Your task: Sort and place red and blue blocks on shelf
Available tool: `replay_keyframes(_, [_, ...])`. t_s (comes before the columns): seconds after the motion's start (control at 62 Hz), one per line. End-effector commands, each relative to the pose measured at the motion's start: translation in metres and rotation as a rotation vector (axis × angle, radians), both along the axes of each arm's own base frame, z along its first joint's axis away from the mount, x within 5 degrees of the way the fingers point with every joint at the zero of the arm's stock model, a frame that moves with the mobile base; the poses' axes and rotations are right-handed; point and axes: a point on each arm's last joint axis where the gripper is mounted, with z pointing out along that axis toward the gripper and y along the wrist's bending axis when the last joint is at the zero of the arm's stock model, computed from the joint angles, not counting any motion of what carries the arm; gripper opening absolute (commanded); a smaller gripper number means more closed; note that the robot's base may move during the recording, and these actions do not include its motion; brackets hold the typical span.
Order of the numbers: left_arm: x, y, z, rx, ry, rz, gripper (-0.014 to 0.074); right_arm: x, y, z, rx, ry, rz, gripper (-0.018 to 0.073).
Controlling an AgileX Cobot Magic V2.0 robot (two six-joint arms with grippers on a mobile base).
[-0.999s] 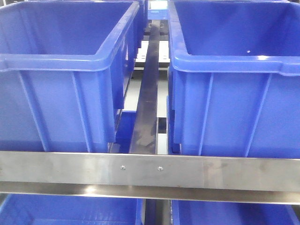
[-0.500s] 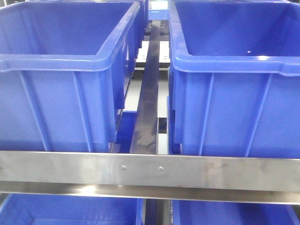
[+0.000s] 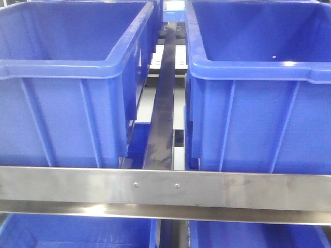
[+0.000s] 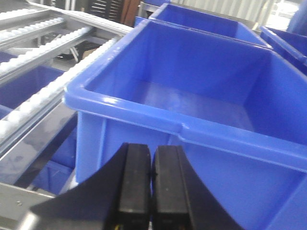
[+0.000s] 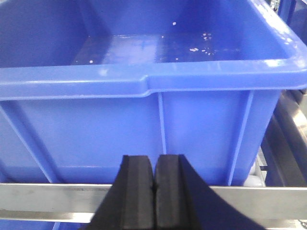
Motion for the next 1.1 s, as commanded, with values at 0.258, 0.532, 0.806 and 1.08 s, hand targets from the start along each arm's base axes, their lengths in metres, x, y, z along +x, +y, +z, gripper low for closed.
replay_keyframes(0.258, [-0.0008,-0.0027,0.0026,0.011,-0.097,-0.033,0.0135,-0.0020,-0.0005,0.0170,0.001,-0.126,-0.007,0.0048])
replay_keyframes(0.532, [-0.0010,-0.0019,0.0043,0.126,-0.116,-0.014,0.0135,-0.0020,-0.0005,0.0170,0.001,-0.126,-0.007,0.0048])
replay_keyframes(0.806, [-0.0010,-0.0019,0.0043,0.126,-0.116,-0.014,0.0135,-0.0020,-0.0005,0.0170,0.001,-0.126,-0.007,0.0048])
replay_keyframes(1.08, [-0.0010,-0.0019,0.0043,0.126,-0.116,-0.014,0.0135,-0.0020,-0.0005,0.0170,0.001,-0.126,-0.007,0.0048])
